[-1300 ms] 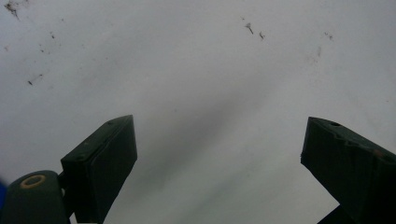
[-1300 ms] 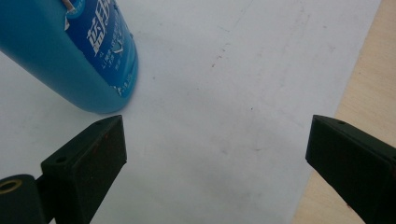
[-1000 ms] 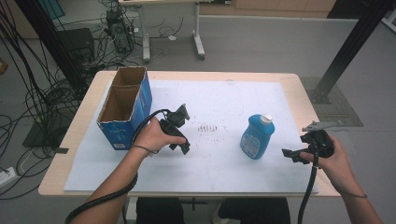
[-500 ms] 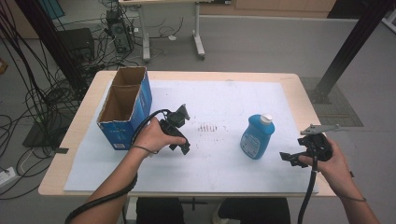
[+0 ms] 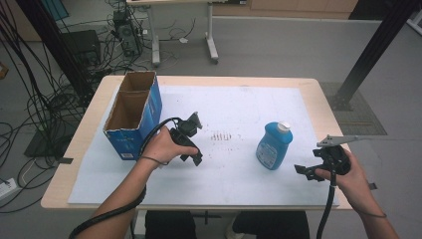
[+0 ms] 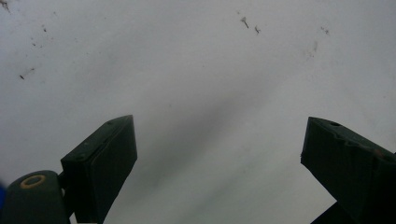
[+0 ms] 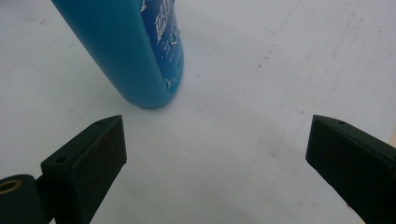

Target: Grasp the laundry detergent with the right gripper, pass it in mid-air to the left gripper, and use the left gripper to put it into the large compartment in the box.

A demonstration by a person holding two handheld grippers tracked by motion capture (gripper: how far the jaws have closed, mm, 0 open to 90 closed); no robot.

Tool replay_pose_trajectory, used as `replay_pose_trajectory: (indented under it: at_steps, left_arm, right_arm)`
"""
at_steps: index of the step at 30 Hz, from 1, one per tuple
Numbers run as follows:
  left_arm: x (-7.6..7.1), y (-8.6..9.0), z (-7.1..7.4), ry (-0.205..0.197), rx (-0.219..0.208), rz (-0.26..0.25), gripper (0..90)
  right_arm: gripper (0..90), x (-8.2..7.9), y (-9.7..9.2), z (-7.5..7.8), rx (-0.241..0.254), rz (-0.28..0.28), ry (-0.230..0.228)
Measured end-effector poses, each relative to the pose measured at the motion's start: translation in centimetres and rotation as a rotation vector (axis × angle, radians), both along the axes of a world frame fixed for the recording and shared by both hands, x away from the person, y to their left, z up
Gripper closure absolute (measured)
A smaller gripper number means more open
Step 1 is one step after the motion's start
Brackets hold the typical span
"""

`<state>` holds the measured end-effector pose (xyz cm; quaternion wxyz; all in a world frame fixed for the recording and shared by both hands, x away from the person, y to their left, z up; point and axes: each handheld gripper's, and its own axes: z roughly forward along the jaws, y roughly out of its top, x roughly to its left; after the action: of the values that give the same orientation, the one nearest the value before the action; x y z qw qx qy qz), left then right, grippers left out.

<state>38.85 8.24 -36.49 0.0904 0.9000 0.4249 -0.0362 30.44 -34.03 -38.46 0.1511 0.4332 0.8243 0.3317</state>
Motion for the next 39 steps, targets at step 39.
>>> replay_pose_trajectory:
  at_steps: [39]
  left_arm:
    - [0.1,-0.1,-0.3,0.011,0.0,0.0,10.9]
  right_arm:
    - [4.4,-0.9,2.6,-1.9,0.091,0.035,-0.009]
